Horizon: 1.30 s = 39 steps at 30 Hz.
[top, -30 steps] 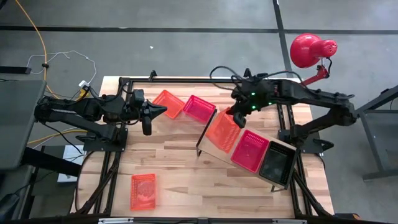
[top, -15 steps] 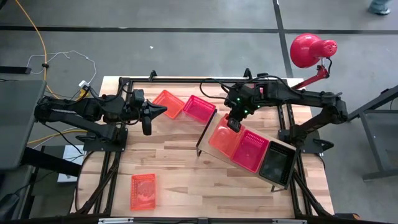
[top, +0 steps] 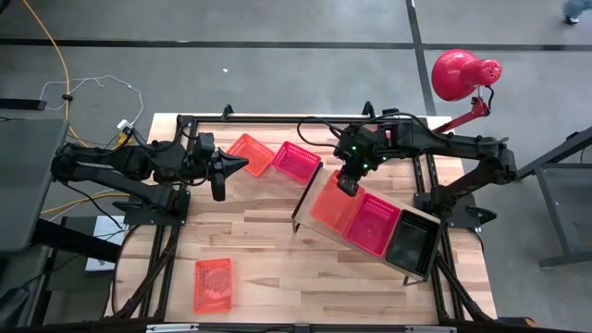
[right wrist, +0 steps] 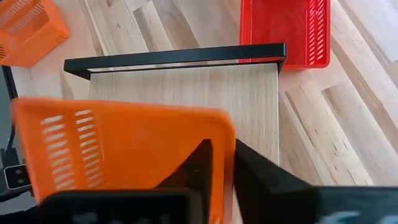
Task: Stack baskets on shelf by color
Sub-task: Put the top right orange bin on the shelf
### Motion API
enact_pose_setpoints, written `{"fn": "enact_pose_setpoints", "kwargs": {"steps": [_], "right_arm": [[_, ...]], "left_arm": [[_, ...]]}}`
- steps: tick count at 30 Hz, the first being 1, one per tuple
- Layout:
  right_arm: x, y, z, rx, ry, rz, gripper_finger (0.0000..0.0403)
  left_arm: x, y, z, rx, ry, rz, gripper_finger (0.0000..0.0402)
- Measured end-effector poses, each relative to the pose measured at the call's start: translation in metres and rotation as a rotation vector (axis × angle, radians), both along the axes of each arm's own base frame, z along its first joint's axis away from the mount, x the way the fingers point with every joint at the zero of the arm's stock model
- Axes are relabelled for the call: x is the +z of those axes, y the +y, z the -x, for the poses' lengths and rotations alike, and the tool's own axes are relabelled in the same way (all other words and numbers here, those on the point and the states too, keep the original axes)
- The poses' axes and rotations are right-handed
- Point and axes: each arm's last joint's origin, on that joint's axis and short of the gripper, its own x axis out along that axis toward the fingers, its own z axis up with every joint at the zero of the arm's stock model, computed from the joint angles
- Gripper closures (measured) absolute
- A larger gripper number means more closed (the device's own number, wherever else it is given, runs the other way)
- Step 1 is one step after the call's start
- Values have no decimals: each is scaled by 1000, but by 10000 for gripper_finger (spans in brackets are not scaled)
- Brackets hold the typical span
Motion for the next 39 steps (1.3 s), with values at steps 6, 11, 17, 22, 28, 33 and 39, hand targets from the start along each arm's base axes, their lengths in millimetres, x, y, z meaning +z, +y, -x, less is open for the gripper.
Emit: {"fn": "enact_pose_setpoints", "kwargs": {"steps": [6, 11, 17, 22, 28, 33, 39], "right_arm": [[0, 0, 0, -1, -1, 3, 290], [3, -1, 0, 16, -7, 11, 248], [27, 2, 9, 48, -69, 53, 241], [39, 15, 33, 10, -121, 131, 240], [31, 35, 63, -54, -226, 110, 240], [29, 48, 78, -102, -418, 82, 240], [32, 56, 78, -149, -707, 146, 240]], "left_arm": [[0, 0, 0, -1, 0, 0, 401], [0, 0, 0, 0, 0, 0, 401], [0, 0, 0, -1, 0, 0, 401], [0, 0, 0, 2, 4, -8, 401], [0, 0, 0, -9, 23, -52, 401], [-2, 0, -3, -12, 49, -81, 401], [-7, 0, -9, -27, 80, -78, 401]]}}
